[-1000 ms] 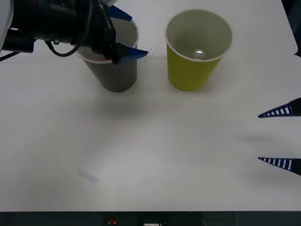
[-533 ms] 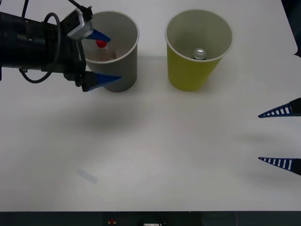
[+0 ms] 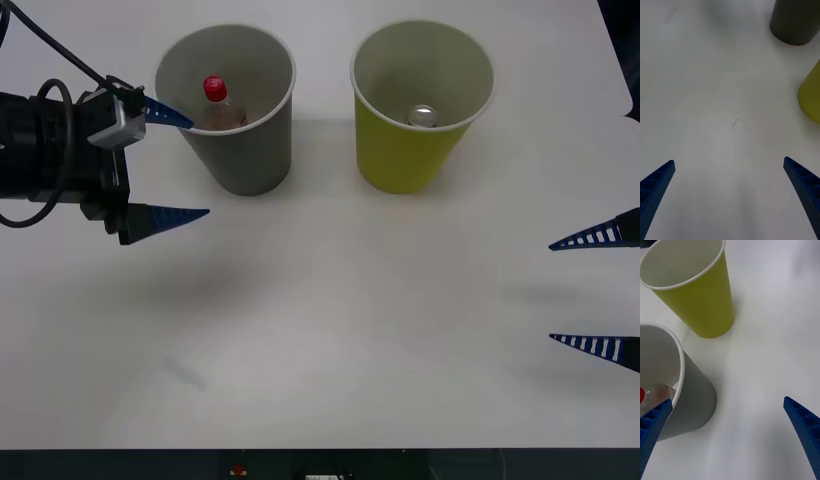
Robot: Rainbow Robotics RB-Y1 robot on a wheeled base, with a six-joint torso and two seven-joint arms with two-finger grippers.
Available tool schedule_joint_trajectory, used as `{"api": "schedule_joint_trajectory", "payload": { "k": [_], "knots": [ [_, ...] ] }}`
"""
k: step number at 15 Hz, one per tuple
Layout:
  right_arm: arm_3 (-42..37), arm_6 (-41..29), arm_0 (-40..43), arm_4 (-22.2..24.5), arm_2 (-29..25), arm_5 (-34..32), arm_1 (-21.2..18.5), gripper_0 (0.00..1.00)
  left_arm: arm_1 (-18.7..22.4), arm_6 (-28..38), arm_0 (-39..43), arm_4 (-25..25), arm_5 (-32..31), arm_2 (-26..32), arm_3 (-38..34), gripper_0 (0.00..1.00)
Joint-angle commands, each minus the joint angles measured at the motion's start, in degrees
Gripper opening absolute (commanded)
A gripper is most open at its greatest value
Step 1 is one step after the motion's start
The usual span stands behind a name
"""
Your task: Put the can into the green bin and the plastic bottle into the gray bin
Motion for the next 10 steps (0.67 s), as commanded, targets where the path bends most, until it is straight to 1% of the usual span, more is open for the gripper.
{"api": "schedule_joint_trajectory", "payload": {
  "k": [1,4,10],
  "knots": [
    [0.0,0.0,0.0,0.0,0.0,0.0,0.0,1.0,1.66,-1.58,5.22,0.08,0.35,2.25,-2.97,1.0],
    [0.0,0.0,0.0,0.0,0.0,0.0,0.0,1.0,4.39,-7.03,10.41,2.63,1.94,3.66,-3.24,1.0],
    [0.0,0.0,0.0,0.0,0.0,0.0,0.0,1.0,9.49,-9.23,17.26,11.25,2.11,3.83,-3.06,1.0]
  ]
}}
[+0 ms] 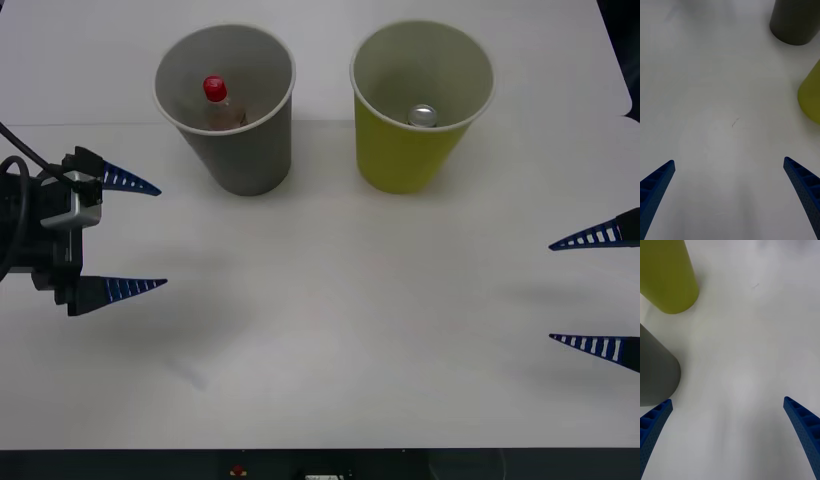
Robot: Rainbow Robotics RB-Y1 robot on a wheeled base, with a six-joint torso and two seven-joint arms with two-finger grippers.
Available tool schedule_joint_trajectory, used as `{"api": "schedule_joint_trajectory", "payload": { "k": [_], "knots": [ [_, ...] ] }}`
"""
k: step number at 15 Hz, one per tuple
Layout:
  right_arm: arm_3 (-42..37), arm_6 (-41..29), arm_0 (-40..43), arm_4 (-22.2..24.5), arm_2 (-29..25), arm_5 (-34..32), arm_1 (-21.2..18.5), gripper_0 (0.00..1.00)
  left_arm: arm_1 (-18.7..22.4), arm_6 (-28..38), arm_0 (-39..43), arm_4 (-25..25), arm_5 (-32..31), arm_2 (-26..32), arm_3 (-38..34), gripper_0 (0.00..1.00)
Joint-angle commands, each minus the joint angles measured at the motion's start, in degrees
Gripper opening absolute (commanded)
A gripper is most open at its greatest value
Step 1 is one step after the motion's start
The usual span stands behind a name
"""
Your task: Put the can into the green bin and the plastic bottle into the gray bin
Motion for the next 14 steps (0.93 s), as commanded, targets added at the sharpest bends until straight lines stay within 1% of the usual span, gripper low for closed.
{"api": "schedule_joint_trajectory", "payload": {
  "k": [1,3,6,8,14],
  "knots": [
    [0.0,0.0,0.0,0.0,0.0,0.0,0.0,1.0,1.4,-1.22,2.19,3.13,0.0,-0.04,0.13,1.0],
    [0.0,0.0,0.0,0.0,0.0,0.0,0.0,1.0,1.4,-2.18,2.28,3.22,-1.85,-0.04,0.13,1.0],
    [0.0,0.0,0.0,0.0,0.0,0.0,0.0,1.0,1.84,-6.76,2.28,3.22,-3.96,-0.04,1.36,1.0],
    [0.0,0.0,0.0,0.0,0.0,0.0,0.0,1.0,2.36,-9.39,2.36,4.8,-4.13,-0.04,3.38,1.0],
    [0.0,0.0,0.0,0.0,0.0,0.0,0.0,1.0,2.63,-8.69,3.33,5.5,-4.22,0.05,3.74,1.0]
  ]
}}
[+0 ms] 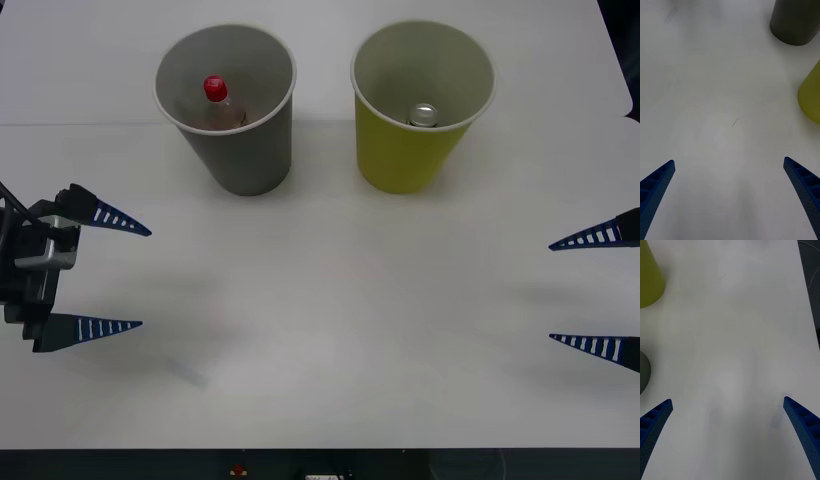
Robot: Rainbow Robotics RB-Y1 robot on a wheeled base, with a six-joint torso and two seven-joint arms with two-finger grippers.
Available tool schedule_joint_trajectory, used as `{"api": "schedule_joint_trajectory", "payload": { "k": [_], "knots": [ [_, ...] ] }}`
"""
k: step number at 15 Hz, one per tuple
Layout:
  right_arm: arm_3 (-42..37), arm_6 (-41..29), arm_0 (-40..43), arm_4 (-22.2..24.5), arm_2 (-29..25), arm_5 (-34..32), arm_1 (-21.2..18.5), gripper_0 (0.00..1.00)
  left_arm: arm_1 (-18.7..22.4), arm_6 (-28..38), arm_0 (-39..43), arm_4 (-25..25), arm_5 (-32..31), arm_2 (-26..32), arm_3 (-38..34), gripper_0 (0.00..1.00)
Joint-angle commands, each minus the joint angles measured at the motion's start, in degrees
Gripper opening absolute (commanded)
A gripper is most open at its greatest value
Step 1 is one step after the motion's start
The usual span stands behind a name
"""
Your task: Put the can into the green bin and the plastic bottle into the gray bin
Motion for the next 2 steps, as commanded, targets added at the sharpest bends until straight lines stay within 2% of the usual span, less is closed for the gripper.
{"api": "schedule_joint_trajectory", "payload": {
  "k": [1,2],
  "knots": [
    [0.0,0.0,0.0,0.0,0.0,0.0,0.0,1.0,0.01,0.27,0.38,0.01,-0.02,0.06,0.12,1.0],
    [0.0,0.0,0.0,0.0,0.0,0.0,0.0,1.0,0.01,0.27,0.38,0.01,-0.02,0.06,0.12,1.0]
  ]
}}
